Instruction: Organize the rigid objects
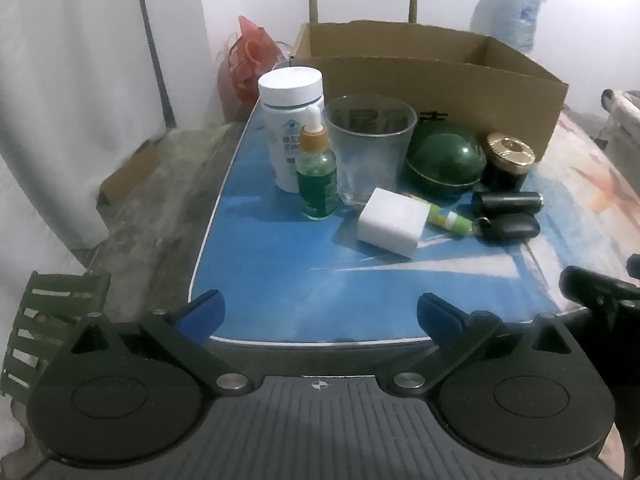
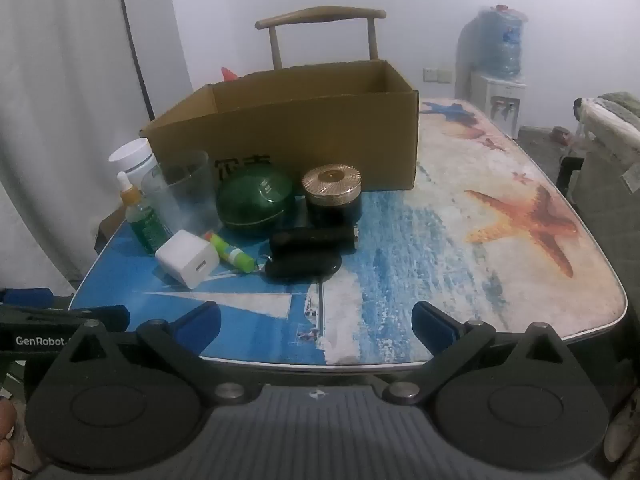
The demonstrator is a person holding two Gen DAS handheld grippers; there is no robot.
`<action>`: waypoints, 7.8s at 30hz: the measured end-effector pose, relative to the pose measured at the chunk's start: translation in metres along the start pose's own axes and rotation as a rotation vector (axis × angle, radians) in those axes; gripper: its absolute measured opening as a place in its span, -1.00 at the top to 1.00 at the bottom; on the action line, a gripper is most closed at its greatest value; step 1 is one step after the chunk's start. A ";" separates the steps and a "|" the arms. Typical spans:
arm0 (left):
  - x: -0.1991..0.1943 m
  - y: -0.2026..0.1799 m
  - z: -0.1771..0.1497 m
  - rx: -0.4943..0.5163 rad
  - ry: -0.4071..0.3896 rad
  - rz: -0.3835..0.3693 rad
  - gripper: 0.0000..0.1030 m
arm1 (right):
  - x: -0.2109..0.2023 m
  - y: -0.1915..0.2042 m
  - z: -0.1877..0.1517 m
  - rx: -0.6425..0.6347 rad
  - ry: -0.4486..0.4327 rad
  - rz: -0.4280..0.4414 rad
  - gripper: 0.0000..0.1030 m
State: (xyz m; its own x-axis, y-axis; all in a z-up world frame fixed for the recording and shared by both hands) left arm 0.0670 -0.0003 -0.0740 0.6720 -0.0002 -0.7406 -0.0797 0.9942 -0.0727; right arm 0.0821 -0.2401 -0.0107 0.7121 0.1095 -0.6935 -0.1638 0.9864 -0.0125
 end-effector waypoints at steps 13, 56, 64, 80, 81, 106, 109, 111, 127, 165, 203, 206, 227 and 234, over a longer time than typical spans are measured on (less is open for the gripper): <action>0.000 0.008 -0.004 -0.008 0.015 0.006 -1.00 | -0.001 0.001 0.001 0.001 0.003 0.012 -1.00; 0.001 0.009 -0.002 -0.012 0.027 0.020 -1.00 | 0.003 -0.002 0.001 0.000 0.004 -0.002 -1.00; 0.002 0.008 -0.002 -0.008 0.028 0.023 -1.00 | 0.004 -0.001 0.001 0.000 0.004 -0.001 -1.00; 0.007 0.007 -0.005 -0.004 0.021 0.018 -1.00 | 0.007 -0.008 0.000 -0.008 0.000 -0.018 -1.00; 0.007 0.007 -0.004 -0.001 0.013 0.011 -1.00 | 0.007 -0.009 0.001 -0.009 -0.004 -0.020 -1.00; 0.026 -0.129 0.005 0.253 -0.079 -0.444 -0.48 | 0.060 -0.050 0.020 0.129 -0.120 0.294 -0.39; 0.036 -0.140 0.000 0.285 -0.048 -0.444 -0.31 | 0.068 -0.049 0.021 0.135 -0.111 0.329 -0.30; 0.042 -0.141 -0.002 0.291 -0.034 -0.441 -0.30 | 0.071 -0.049 0.022 0.132 -0.107 0.341 -0.24; 0.059 -0.147 0.000 0.315 0.011 -0.407 -0.37 | 0.085 -0.065 0.025 0.161 -0.093 0.353 0.09; 0.066 -0.169 0.015 0.299 0.003 -0.399 -0.35 | 0.099 -0.073 0.022 0.201 -0.093 0.420 0.22; -0.031 -0.141 0.139 0.276 -0.401 -0.296 -0.09 | 0.006 -0.026 0.167 -0.067 -0.298 0.388 0.24; -0.006 -0.134 0.174 0.276 -0.362 -0.241 -0.09 | 0.041 -0.013 0.208 -0.093 -0.240 0.439 0.24; 0.175 -0.107 0.246 0.252 0.100 -0.035 -0.11 | 0.313 0.000 0.265 0.258 0.348 0.581 0.25; 0.147 -0.105 0.249 0.239 0.047 -0.048 -0.12 | 0.286 -0.019 0.269 0.290 0.291 0.569 0.25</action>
State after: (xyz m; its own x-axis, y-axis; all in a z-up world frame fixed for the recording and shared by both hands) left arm 0.3576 -0.0777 -0.0088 0.6355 -0.0473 -0.7707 0.1313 0.9902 0.0474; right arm 0.4727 -0.1948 -0.0151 0.3520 0.6211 -0.7002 -0.2390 0.7829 0.5743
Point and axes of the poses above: each gripper's, at about its wrist camera, not at the fingertips, and x roughly the way its jaws point, y to its left, z to its top, the point moved 10 cm from there along x, roughly the way its jaws point, and after that the axes turned 11 degrees about -x, right-handed, at the moved point
